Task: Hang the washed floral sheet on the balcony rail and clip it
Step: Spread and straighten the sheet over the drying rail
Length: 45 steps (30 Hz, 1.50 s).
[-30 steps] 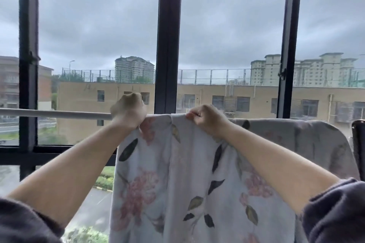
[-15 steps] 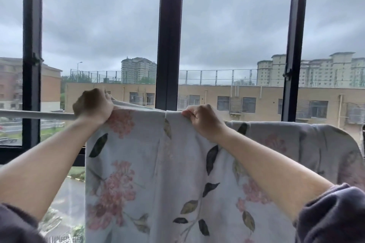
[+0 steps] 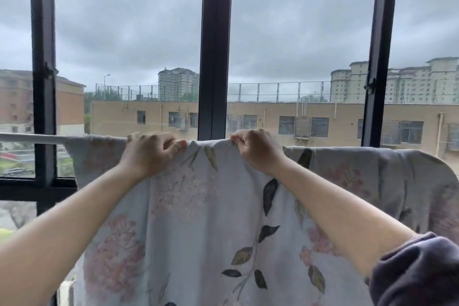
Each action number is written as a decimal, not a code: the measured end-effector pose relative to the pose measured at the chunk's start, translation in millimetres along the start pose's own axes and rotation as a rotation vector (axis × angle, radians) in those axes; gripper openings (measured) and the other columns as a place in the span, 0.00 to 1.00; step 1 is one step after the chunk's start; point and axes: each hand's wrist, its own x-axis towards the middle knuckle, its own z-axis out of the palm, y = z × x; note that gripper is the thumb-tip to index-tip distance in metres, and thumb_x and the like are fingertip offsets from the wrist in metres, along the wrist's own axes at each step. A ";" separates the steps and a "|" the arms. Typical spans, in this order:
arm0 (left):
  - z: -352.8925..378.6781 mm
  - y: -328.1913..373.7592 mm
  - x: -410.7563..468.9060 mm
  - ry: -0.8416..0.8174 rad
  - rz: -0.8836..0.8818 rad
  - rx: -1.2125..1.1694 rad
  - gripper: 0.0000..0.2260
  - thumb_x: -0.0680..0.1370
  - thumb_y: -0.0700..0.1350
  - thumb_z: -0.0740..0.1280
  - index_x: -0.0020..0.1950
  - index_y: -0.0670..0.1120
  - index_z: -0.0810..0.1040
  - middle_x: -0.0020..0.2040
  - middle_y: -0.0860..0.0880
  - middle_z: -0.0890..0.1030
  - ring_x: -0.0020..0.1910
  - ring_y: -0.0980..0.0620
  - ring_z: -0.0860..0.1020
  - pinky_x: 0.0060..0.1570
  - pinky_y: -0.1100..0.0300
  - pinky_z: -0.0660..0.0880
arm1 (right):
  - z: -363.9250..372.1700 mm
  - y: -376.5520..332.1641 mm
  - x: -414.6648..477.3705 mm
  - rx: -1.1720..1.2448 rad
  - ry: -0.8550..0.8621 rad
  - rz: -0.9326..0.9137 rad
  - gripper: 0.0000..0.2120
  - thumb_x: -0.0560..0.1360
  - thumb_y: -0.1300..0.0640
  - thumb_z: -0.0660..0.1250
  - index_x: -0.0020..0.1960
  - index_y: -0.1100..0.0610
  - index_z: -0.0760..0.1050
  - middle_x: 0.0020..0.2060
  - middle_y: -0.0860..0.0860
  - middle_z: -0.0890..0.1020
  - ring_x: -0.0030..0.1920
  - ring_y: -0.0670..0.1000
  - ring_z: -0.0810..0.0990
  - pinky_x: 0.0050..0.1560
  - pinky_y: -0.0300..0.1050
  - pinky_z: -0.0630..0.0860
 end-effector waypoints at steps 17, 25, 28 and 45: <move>-4.8 -46.9 6.9 0.159 -0.046 -0.054 0.19 0.81 0.51 0.55 0.53 0.39 0.80 0.51 0.34 0.81 0.52 0.35 0.78 0.49 0.49 0.72 | -7.1 1.2 -2.1 0.152 0.009 0.062 0.13 0.80 0.54 0.57 0.45 0.59 0.77 0.38 0.59 0.82 0.41 0.60 0.79 0.44 0.51 0.76; -27.9 -97.0 2.2 0.038 -0.136 0.011 0.29 0.76 0.67 0.52 0.37 0.44 0.78 0.42 0.38 0.81 0.48 0.37 0.77 0.46 0.50 0.69 | -9.0 -4.5 -4.1 0.097 0.046 0.089 0.13 0.80 0.56 0.58 0.48 0.61 0.78 0.42 0.59 0.83 0.43 0.58 0.78 0.39 0.42 0.64; -30.0 -113.2 4.4 0.053 -0.158 -0.067 0.30 0.76 0.65 0.56 0.40 0.39 0.79 0.40 0.39 0.81 0.45 0.40 0.77 0.43 0.52 0.67 | -9.6 -6.1 -4.5 0.074 0.043 0.085 0.12 0.80 0.57 0.57 0.47 0.61 0.78 0.42 0.60 0.82 0.45 0.61 0.79 0.40 0.44 0.66; 12.7 11.7 -3.4 0.186 0.410 -0.048 0.22 0.79 0.59 0.48 0.39 0.47 0.72 0.33 0.50 0.77 0.32 0.48 0.75 0.37 0.58 0.67 | -9.4 -13.7 -8.9 -0.080 -0.029 0.077 0.16 0.81 0.51 0.54 0.54 0.58 0.78 0.45 0.58 0.83 0.47 0.59 0.79 0.40 0.45 0.64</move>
